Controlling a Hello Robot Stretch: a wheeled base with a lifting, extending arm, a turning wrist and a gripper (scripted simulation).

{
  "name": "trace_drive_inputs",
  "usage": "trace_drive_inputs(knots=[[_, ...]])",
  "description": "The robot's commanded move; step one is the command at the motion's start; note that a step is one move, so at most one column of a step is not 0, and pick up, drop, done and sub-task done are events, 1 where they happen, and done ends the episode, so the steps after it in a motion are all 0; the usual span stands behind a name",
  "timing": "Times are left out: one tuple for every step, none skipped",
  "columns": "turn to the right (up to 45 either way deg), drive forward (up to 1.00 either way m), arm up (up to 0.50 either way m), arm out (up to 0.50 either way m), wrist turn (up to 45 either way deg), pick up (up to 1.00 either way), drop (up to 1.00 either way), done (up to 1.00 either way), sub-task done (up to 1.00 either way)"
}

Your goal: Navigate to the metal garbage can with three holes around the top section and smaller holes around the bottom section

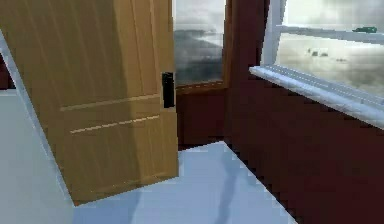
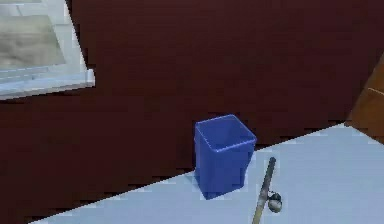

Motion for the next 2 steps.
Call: trace_drive_inputs(knots=[[-21.0, 0.0, 0.0, 0.0, 0.0, 0.0, 0.0, 0.0, 0.0], [0.0, 0.65, 0.0, 0.0, 0.0, 0.0, 0.0, 0.0, 0.0]])
